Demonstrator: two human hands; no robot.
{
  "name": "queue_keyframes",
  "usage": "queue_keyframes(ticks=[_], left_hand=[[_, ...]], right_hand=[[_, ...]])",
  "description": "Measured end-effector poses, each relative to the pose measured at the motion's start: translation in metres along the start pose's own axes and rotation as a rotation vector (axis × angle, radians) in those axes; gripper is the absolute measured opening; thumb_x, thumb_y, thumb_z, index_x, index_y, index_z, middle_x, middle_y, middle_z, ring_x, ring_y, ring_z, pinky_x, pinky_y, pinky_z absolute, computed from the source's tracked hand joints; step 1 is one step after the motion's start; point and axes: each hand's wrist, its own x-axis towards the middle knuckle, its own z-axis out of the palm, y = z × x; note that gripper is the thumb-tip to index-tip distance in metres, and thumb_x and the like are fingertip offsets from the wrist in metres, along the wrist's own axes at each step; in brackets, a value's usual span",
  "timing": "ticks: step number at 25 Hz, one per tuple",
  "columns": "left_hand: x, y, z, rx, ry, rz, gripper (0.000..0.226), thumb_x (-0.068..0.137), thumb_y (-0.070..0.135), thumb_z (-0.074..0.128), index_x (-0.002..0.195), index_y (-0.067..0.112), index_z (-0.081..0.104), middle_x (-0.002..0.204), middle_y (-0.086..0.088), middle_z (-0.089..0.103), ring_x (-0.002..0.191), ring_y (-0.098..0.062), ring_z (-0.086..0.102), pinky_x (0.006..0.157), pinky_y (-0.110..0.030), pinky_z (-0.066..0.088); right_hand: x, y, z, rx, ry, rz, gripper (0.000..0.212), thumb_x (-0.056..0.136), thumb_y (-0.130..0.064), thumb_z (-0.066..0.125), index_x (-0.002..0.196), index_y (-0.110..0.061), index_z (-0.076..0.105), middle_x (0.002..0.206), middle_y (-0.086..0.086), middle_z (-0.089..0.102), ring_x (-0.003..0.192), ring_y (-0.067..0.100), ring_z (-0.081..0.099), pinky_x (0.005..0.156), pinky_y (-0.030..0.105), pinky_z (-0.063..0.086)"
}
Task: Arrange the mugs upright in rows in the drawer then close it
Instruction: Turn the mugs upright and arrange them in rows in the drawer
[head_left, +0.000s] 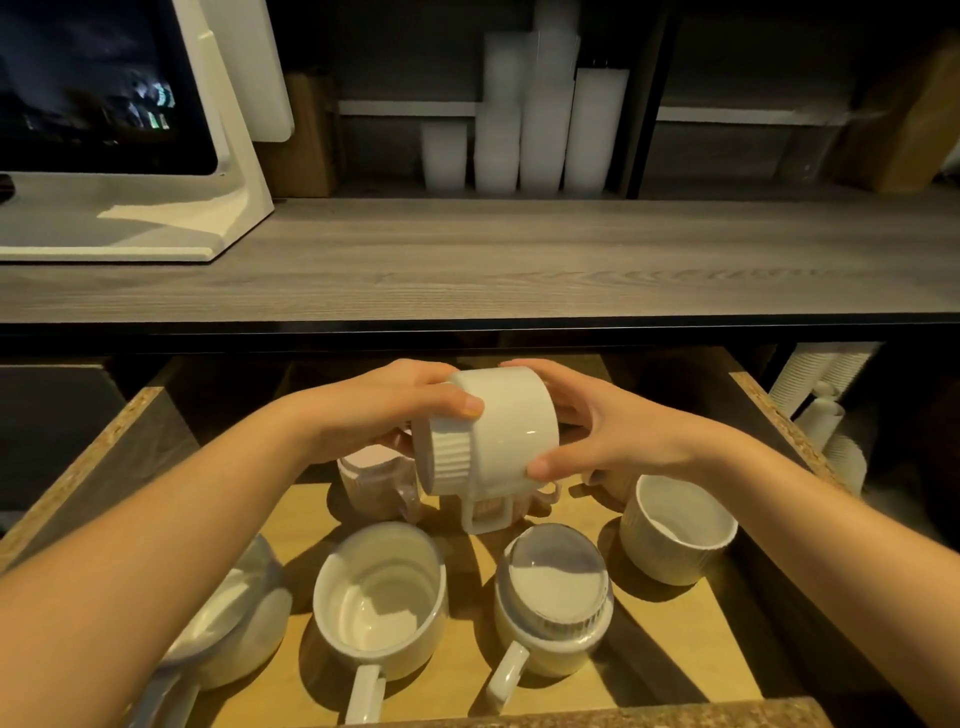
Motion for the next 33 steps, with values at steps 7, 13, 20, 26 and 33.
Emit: queue_keyframes(ticks=[7, 13, 20, 26, 33], left_hand=[[0.005, -0.009, 0.003, -0.135, -0.064, 0.024, 0.089, 0.047, 0.066, 0.07, 0.121, 0.019, 0.053, 0.119, -0.007, 0.059, 0.107, -0.02, 0.06, 0.075, -0.021, 0.053], [0.003, 0.008, 0.019, 0.386, 0.266, 0.209, 0.076, 0.072, 0.043, 0.073, 0.135, 0.035, 0.033, 0.132, 0.017, 0.04, 0.123, -0.001, 0.038, 0.1, -0.026, 0.034], [0.008, 0.001, 0.043, 0.85, 0.382, 0.393, 0.093, 0.063, 0.064, 0.07, 0.137, 0.034, 0.023, 0.131, 0.012, 0.045, 0.116, -0.007, 0.043, 0.094, -0.025, 0.03], [0.005, 0.001, 0.039, 0.812, 0.375, 0.437, 0.089, 0.058, 0.066, 0.068, 0.13, 0.032, 0.03, 0.118, 0.012, 0.05, 0.1, -0.004, 0.046, 0.088, -0.022, 0.038], [0.003, 0.01, 0.042, 0.662, 0.326, 0.444, 0.087, 0.054, 0.064, 0.07, 0.128, 0.036, 0.032, 0.115, 0.015, 0.05, 0.096, -0.003, 0.05, 0.081, -0.014, 0.041]], right_hand=[[-0.003, -0.01, 0.0, 0.033, 0.108, 0.014, 0.079, 0.053, -0.041, 0.075, 0.124, -0.027, 0.041, 0.12, -0.004, 0.053, 0.11, 0.015, 0.056, 0.091, 0.032, 0.053], [-0.007, -0.008, -0.016, -0.044, 0.237, 0.223, 0.053, 0.075, -0.041, 0.07, 0.116, -0.024, 0.042, 0.107, -0.002, 0.053, 0.092, 0.013, 0.057, 0.069, 0.019, 0.053], [-0.004, -0.01, -0.006, -0.059, 0.28, 0.335, 0.057, 0.079, -0.054, 0.057, 0.121, -0.016, 0.047, 0.111, 0.005, 0.055, 0.089, 0.018, 0.059, 0.064, 0.022, 0.054], [-0.01, -0.015, -0.01, -0.015, 0.062, 0.315, 0.074, 0.067, -0.066, 0.061, 0.127, -0.029, 0.039, 0.113, -0.004, 0.054, 0.099, 0.02, 0.06, 0.08, 0.031, 0.058], [-0.026, -0.02, -0.028, -0.116, -0.023, 0.218, 0.07, 0.066, -0.045, 0.062, 0.13, -0.03, 0.037, 0.127, -0.002, 0.052, 0.111, 0.017, 0.057, 0.09, 0.03, 0.054]])
